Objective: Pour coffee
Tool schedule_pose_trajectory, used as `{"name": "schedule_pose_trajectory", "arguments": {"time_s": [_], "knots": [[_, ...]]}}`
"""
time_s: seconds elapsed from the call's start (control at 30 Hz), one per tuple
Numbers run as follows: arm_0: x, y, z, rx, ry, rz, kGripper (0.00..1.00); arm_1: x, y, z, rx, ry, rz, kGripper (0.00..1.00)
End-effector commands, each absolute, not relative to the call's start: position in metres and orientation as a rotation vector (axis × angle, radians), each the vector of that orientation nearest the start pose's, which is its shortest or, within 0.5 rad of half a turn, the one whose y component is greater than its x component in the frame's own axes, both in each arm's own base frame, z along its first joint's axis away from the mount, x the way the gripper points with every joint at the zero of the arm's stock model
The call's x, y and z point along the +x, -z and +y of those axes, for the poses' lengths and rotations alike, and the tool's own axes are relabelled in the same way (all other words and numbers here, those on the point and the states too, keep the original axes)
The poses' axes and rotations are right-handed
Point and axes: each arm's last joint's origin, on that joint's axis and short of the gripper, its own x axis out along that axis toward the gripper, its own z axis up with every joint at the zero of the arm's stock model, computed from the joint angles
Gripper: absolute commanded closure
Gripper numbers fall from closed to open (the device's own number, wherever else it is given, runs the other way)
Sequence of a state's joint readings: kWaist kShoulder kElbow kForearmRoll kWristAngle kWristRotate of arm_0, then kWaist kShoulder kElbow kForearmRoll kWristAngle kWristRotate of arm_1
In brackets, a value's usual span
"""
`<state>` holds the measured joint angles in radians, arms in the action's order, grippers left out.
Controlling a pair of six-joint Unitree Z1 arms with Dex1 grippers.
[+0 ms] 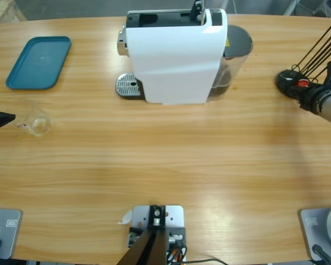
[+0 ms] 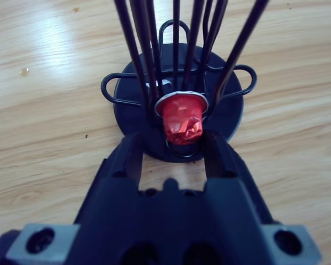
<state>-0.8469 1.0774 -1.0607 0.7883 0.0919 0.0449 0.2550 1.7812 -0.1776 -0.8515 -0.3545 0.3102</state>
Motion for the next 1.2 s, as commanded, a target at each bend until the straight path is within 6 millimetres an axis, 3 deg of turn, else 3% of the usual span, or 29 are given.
{"name": "schedule_pose_trajectory", "arguments": {"time_s": [0.03,0.37,0.57,0.8,1.2], "knots": [[0.097,-0.377,-0.103,0.416,0.717,0.746,0.013,0.201,-0.141,0.033,0.041,0.199,0.707,0.627],[0.095,-0.376,-0.102,0.406,0.721,0.749,0.013,0.201,-0.141,0.033,0.02,0.189,0.694,0.736],[0.096,-0.375,-0.103,0.404,0.726,0.755,0.013,0.2,-0.141,0.033,0.018,0.189,0.691,0.74],[0.095,-0.374,-0.102,0.404,0.727,0.757,0.013,0.2,-0.142,0.032,0.011,0.185,0.674,0.86],[0.091,-0.372,-0.098,0.394,0.723,0.758,0.013,0.196,-0.159,0.031,-0.008,0.17,0.597,0.902]]}}
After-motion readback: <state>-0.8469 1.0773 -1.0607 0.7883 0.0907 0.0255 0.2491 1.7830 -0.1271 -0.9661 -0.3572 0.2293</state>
